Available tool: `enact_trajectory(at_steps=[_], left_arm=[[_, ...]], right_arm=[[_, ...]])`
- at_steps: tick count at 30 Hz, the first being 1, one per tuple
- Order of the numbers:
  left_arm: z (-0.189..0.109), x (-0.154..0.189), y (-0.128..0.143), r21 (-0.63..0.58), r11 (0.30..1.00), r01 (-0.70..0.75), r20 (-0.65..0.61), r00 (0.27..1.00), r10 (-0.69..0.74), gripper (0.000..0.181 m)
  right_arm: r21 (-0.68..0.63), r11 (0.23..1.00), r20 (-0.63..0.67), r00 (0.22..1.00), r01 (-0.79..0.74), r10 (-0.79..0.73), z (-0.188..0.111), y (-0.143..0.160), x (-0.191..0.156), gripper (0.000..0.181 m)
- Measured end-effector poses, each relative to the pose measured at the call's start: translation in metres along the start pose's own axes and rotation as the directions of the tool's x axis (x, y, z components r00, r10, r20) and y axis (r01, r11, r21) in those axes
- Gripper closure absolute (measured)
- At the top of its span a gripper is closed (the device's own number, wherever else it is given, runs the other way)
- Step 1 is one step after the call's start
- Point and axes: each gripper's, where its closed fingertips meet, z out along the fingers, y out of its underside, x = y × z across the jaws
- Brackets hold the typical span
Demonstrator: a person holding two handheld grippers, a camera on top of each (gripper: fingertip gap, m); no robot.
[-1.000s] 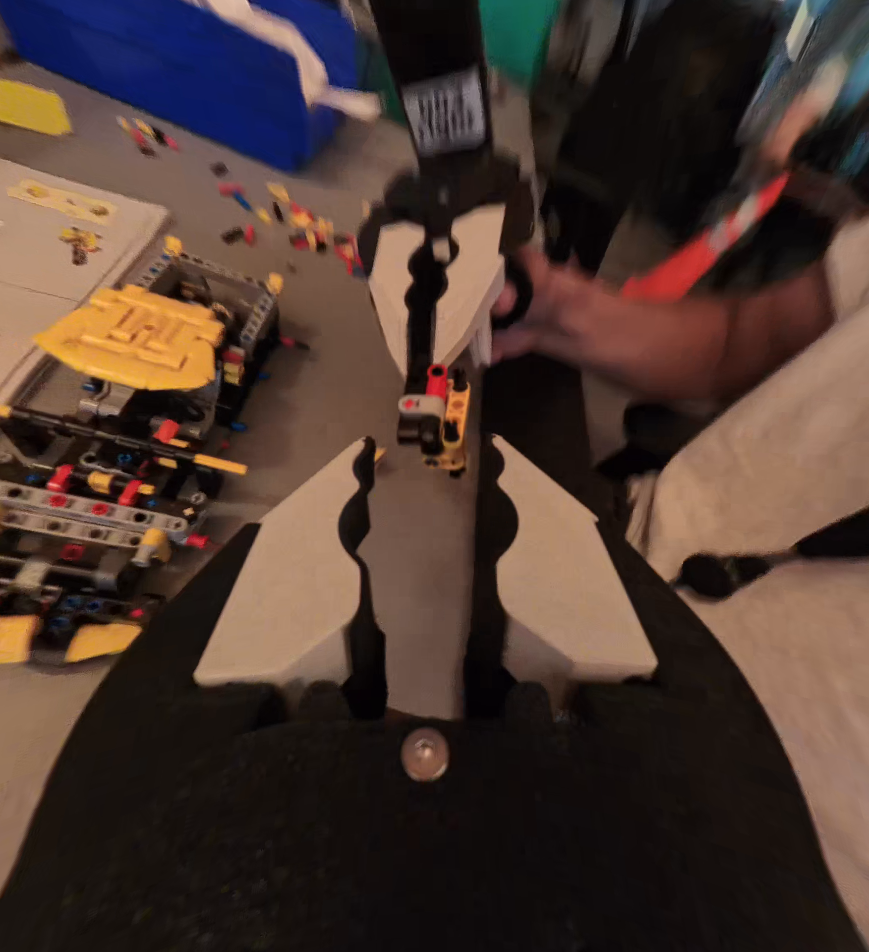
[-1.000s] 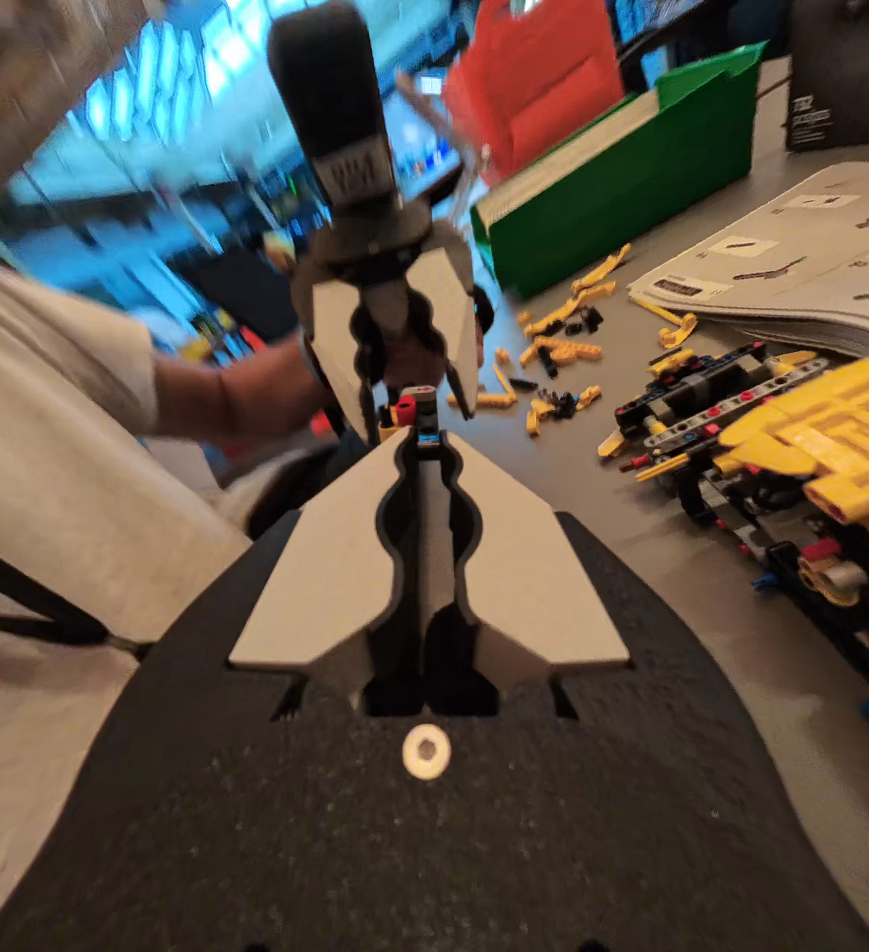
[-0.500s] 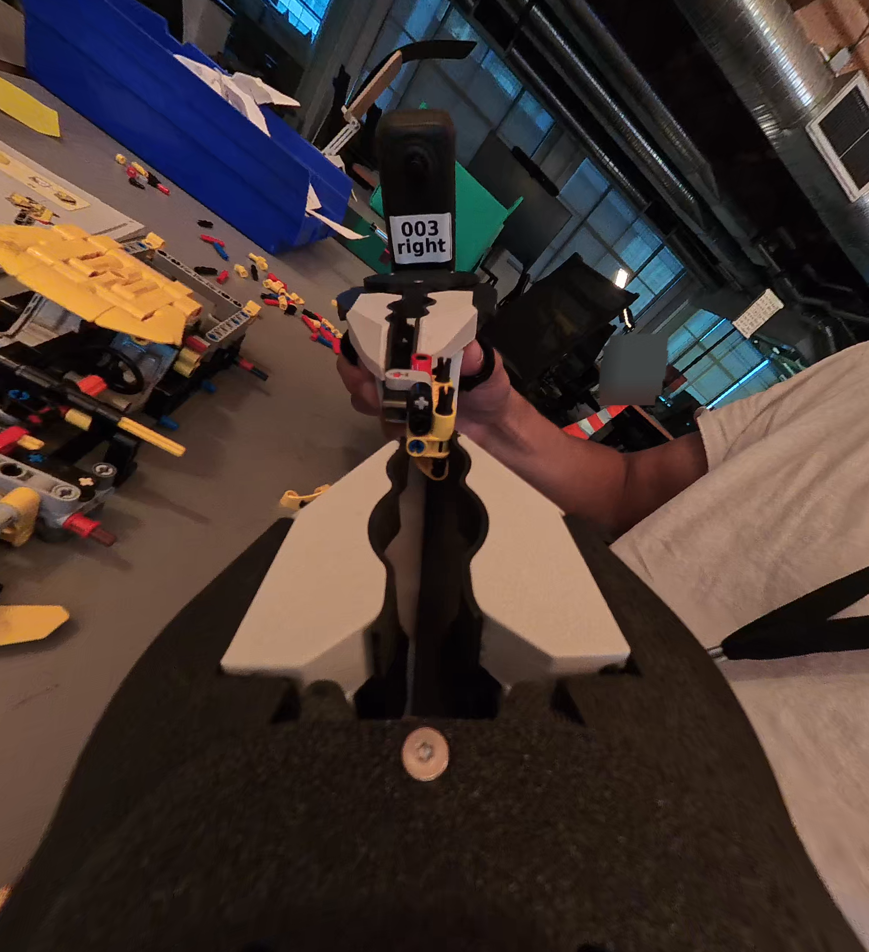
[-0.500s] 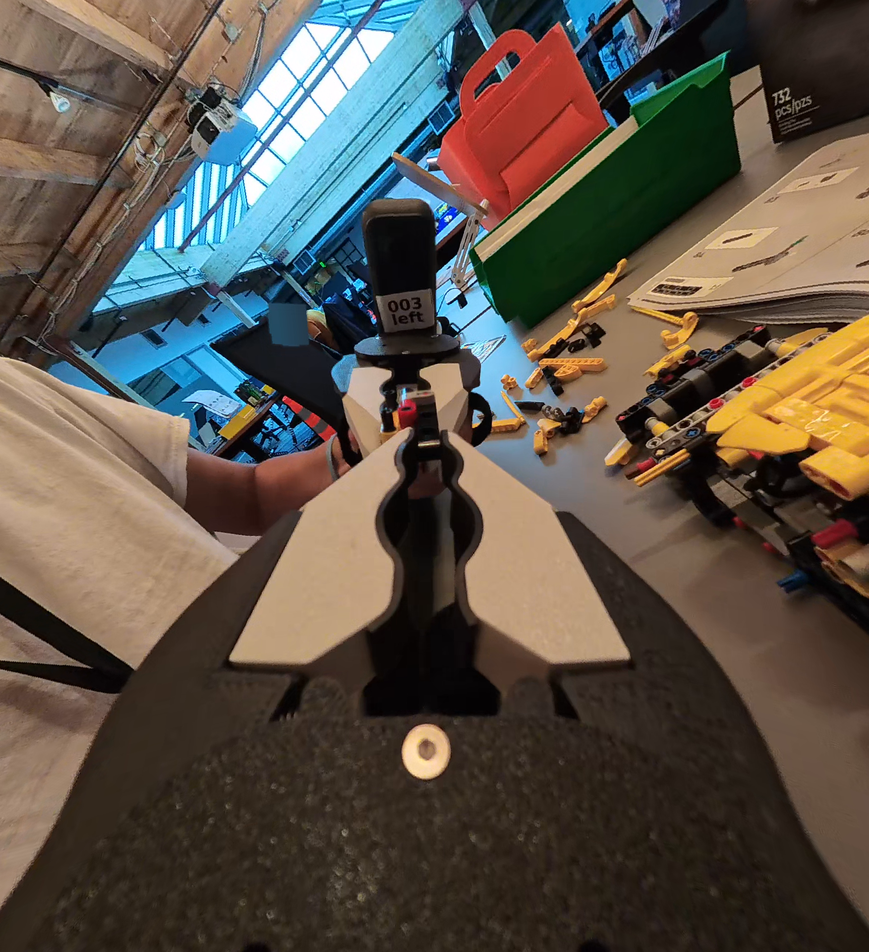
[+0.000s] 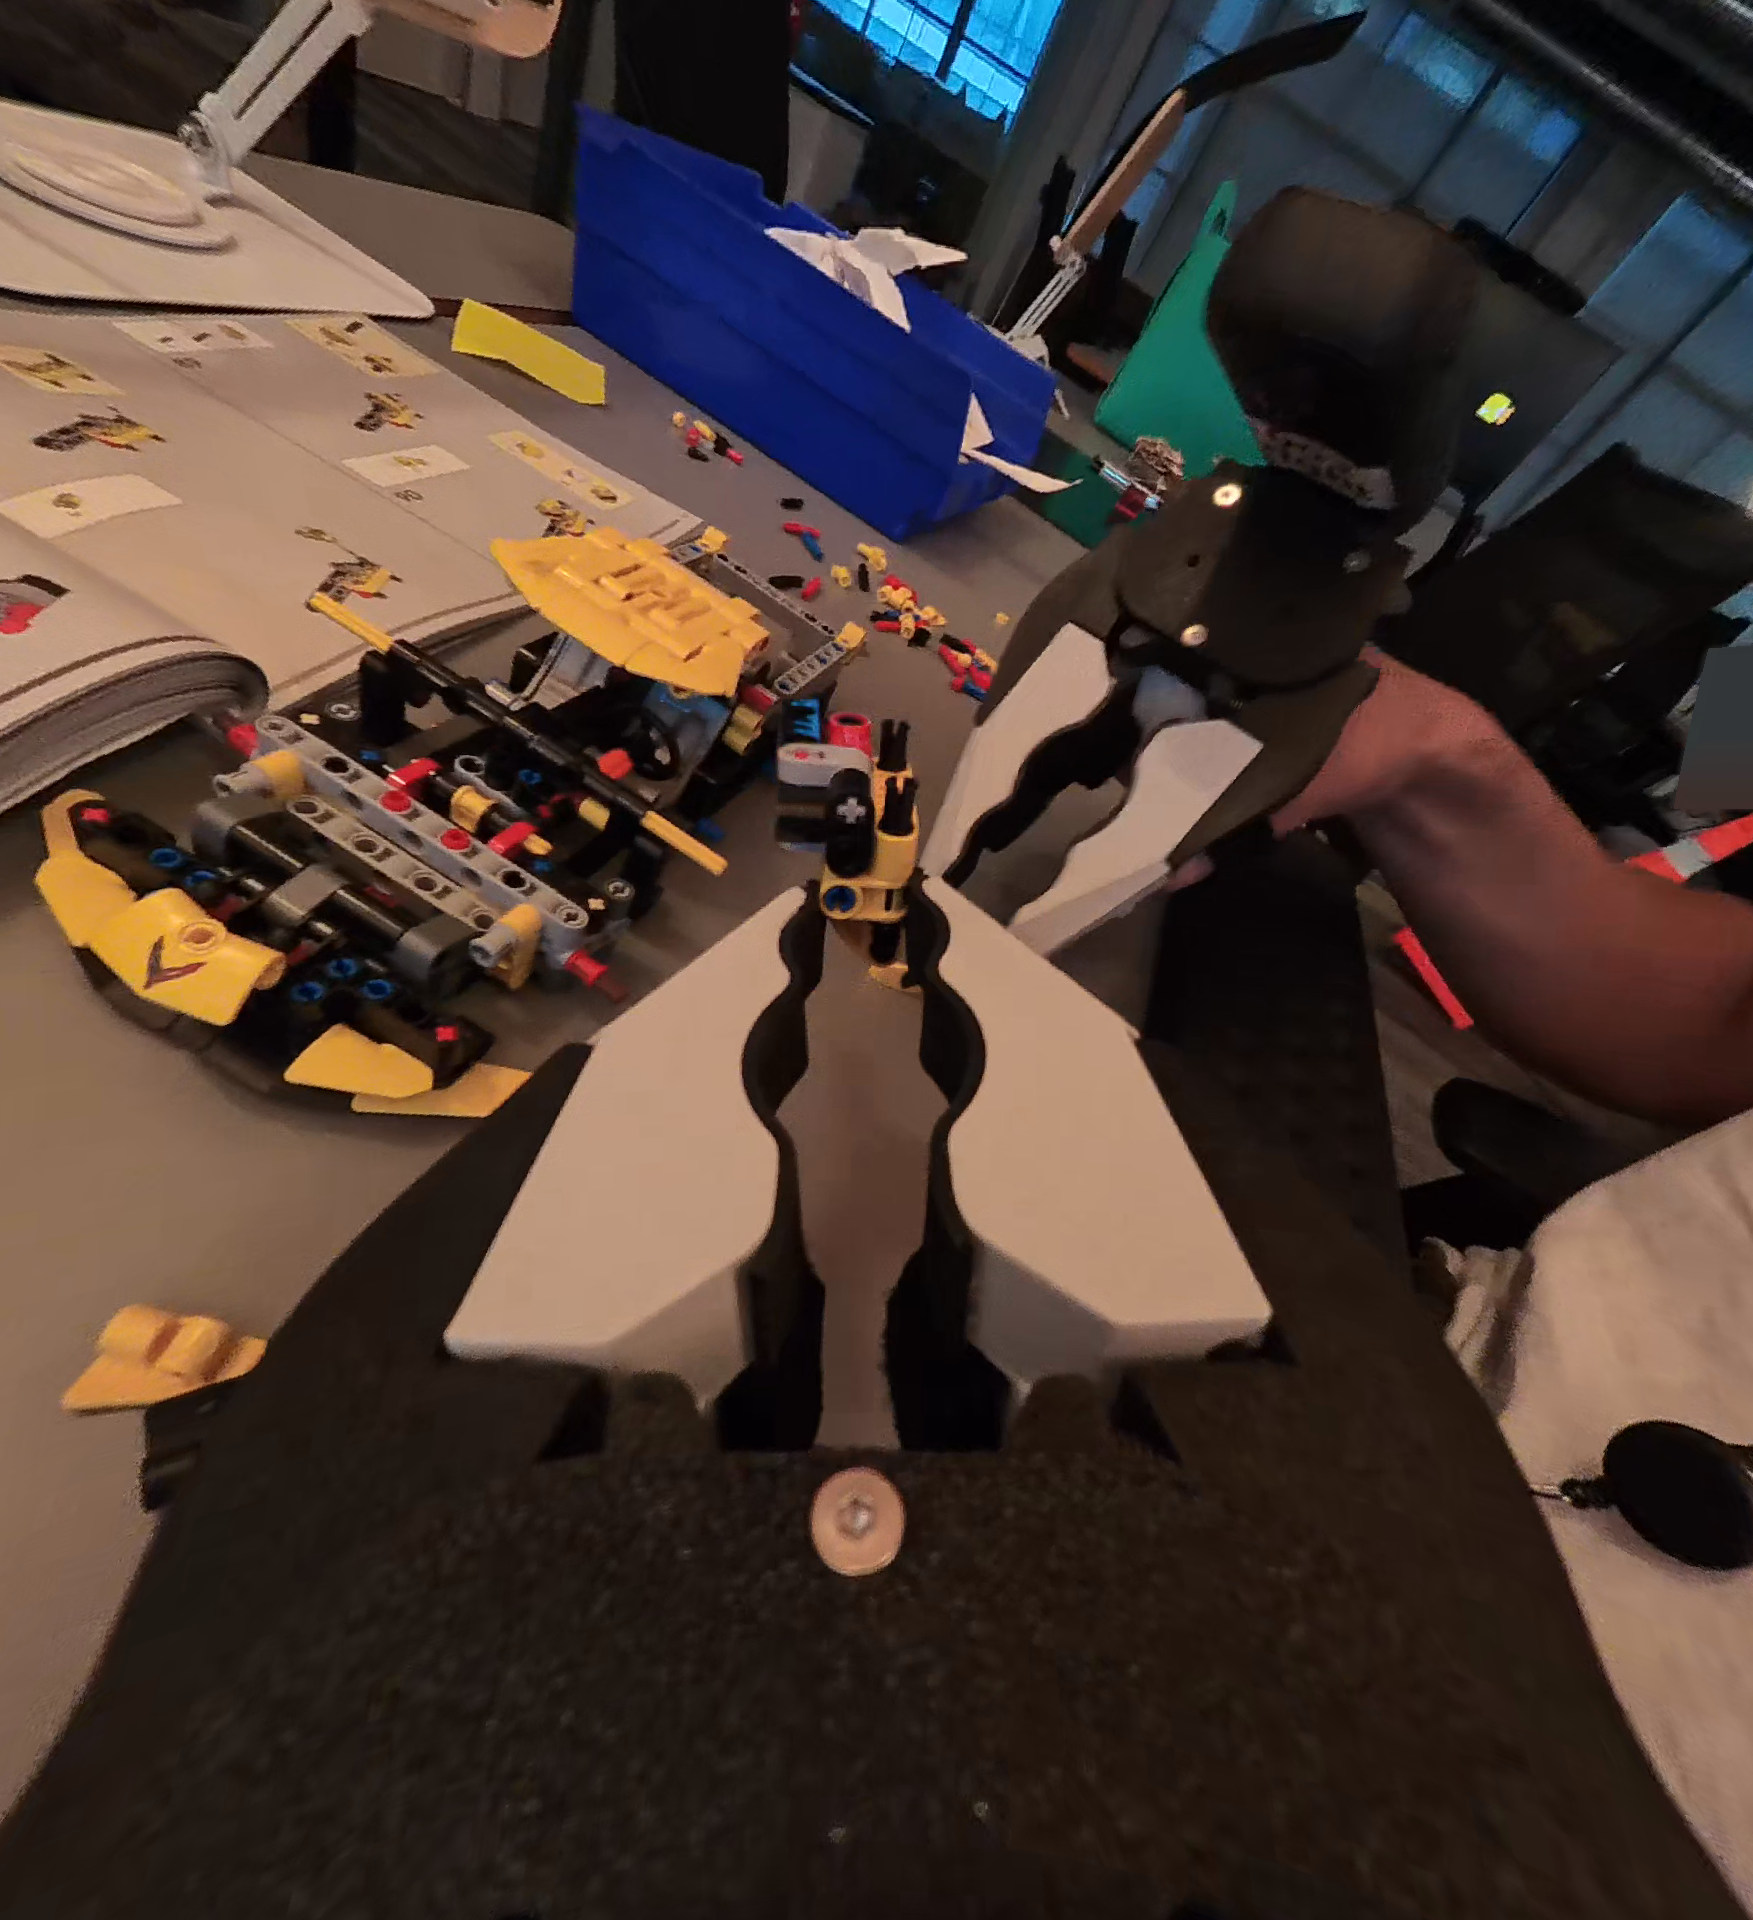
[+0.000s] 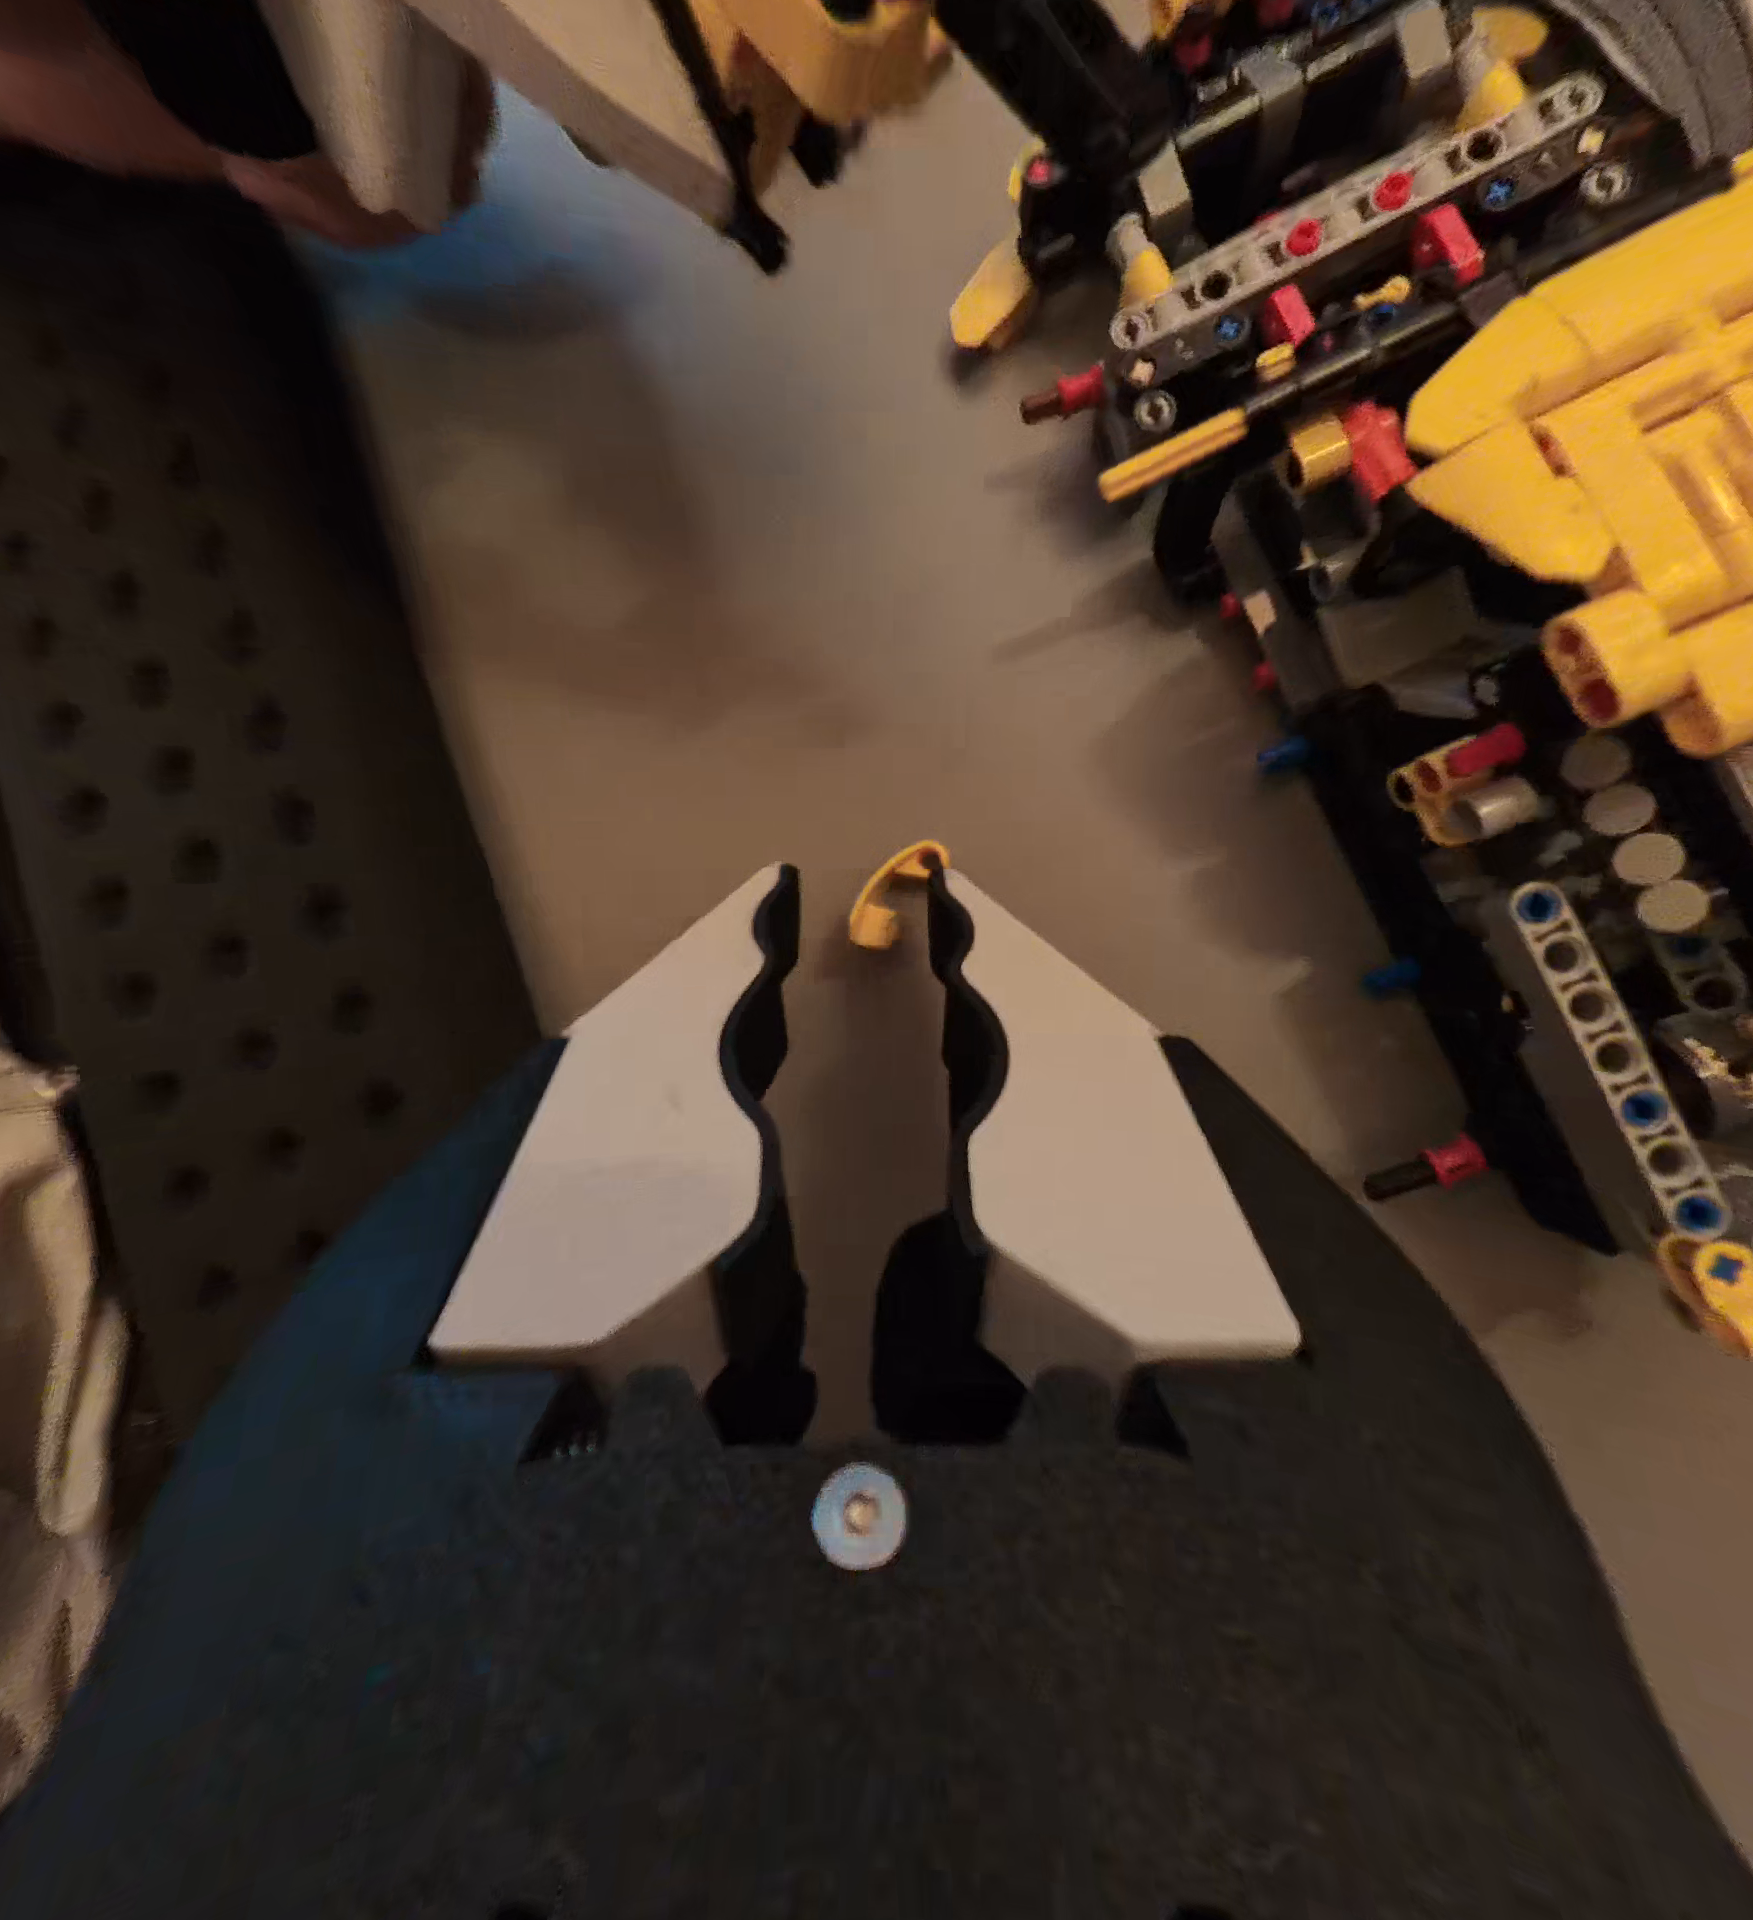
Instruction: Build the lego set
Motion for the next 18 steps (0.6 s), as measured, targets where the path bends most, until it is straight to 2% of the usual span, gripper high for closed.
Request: enact_trajectory(at_steps=[4, 6, 8, 9, 11, 12, 14, 16, 18], left_arm=[[-0.003, 0.009, -0.006, 0.044, 0.998, 0.044, -0.071, 0.997, -0.041, 0.167], [-0.009, 0.017, -0.017, 0.104, 0.991, 0.088, -0.14, 0.988, -0.073, 0.167], [-0.018, 0.027, -0.03, 0.177, 0.97, 0.17, -0.253, 0.96, -0.122, 0.167], [-0.023, 0.029, -0.037, 0.214, 0.953, 0.214, -0.297, 0.944, -0.145, 0.167], [-0.032, 0.031, -0.047, 0.261, 0.922, 0.287, -0.37, 0.912, -0.179, 0.166], [-0.034, 0.03, -0.05, 0.275, 0.912, 0.306, -0.385, 0.904, -0.187, 0.167], [-0.036, 0.033, -0.051, 0.271, 0.906, 0.324, -0.419, 0.887, -0.192, 0.167], [-0.034, 0.036, -0.048, 0.249, 0.915, 0.318, -0.428, 0.883, -0.191, 0.167], [-0.035, 0.038, -0.05, 0.254, 0.908, 0.334, -0.45, 0.872, -0.195, 0.167]], right_arm=[[-0.146, 0.989, -0.079, 0.996, 0.029, -0.041, 0.013, 0.01, 0.013, 0.169], [-0.115, 0.991, -0.074, 0.994, 0.072, -0.081, 0.013, 0.003, 0.011, 0.175], [0.048, 0.998, -0.035, 0.998, 0.052, -0.05, 0.003, -0.025, 0.004, 0.175], [0.188, 0.981, 0.029, 0.999, 0.038, -0.044, -0.008, -0.048, -0.006, 0.175], [0.488, 0.872, 0.149, 0.988, -0.039, -0.039, -0.043, -0.097, -0.024, 0.175], [0.587, 0.801, 0.258, 0.965, -0.113, -0.053, -0.059, -0.115, -0.037, 0.175], [0.669, 0.715, 0.351, 0.934, -0.204, -0.062, -0.069, -0.133, -0.045, 0.175], [0.673, 0.695, 0.411, 0.909, -0.253, -0.068, -0.066, -0.139, -0.05, 0.175], [0.661, 0.703, 0.411, 0.911, -0.263, -0.045, -0.057, -0.138, -0.045, 0.176]])
